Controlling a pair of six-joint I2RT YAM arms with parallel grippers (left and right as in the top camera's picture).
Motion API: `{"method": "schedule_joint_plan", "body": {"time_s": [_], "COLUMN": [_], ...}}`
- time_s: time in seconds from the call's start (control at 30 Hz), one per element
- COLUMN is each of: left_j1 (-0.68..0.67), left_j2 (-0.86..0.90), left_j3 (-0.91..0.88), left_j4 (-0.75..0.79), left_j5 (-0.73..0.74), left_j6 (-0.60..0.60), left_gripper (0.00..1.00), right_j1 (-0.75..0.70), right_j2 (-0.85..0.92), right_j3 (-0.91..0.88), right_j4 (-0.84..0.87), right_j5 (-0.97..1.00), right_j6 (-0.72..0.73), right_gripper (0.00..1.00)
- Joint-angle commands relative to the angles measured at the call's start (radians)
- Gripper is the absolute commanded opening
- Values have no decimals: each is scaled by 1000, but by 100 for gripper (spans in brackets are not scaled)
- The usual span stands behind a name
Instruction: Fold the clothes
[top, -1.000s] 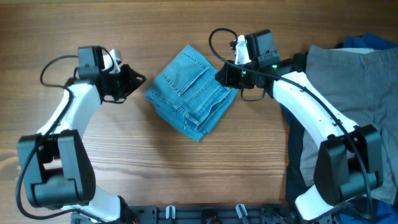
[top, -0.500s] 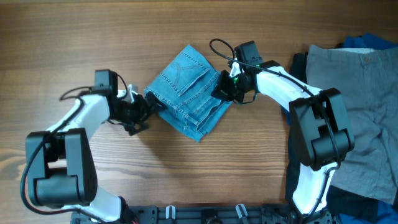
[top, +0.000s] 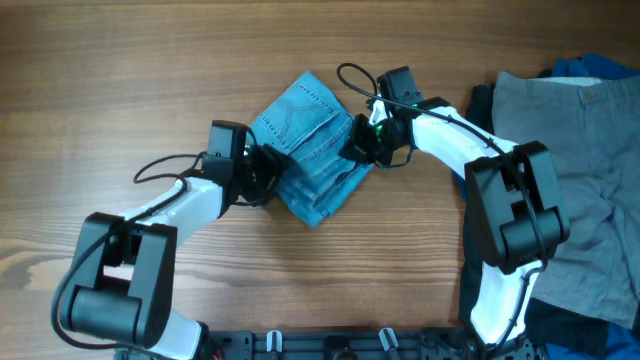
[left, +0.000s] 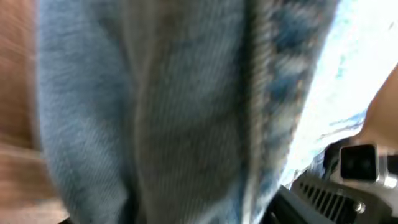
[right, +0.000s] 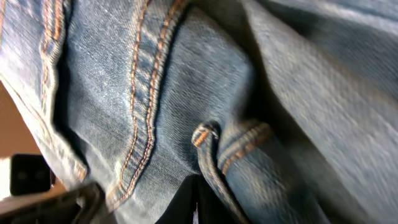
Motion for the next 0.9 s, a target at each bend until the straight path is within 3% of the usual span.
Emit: {"method": "schedule_joint_plan", "body": {"time_s": [0.0, 0.1, 0.13, 0.17, 0.2, 0.3, 0.47, 0.57, 0.63, 0.77, 0.87], "left_j1": [5, 5, 5, 6, 6, -3, -18, -17, -15, 17, 69], "left_j2": [46, 46, 46, 46, 46, 52, 146, 162, 162, 137, 66], "left_j3": [-31, -31, -31, -31, -31, -31, -31, -31, -29, -29, 4], "left_j4": [51, 59, 59, 65, 106, 213, 277, 316, 331, 280, 111], "left_j5": [-133, -53, -42, -34, -24, -30, -70, -11, 61, 193, 248], "left_j6": [150, 260, 262, 259, 248, 246, 233, 243, 322, 457, 586], "left_gripper": [55, 53, 67, 94, 98, 94, 53, 33, 20, 12, 4], "right_j1": [8, 8, 8, 8, 8, 9, 10, 10, 10, 1, -5], "right_j2": [52, 40, 39, 39, 39, 39, 39, 39, 35, -35, -150], "right_j3": [-16, -16, -16, -16, -16, -16, -16, -16, -16, -14, -14], "right_j4": [-32, -40, -37, -34, -35, -38, -41, -61, -93, -121, -164], "right_j5": [-17, -27, -23, -23, -19, -19, -20, -20, -21, -42, -42], "right_j6": [-64, -110, -109, -107, -105, -105, -108, -109, -110, -246, -385], "right_gripper": [4, 4, 4, 4, 4, 4, 4, 4, 4, 4, 4]}}
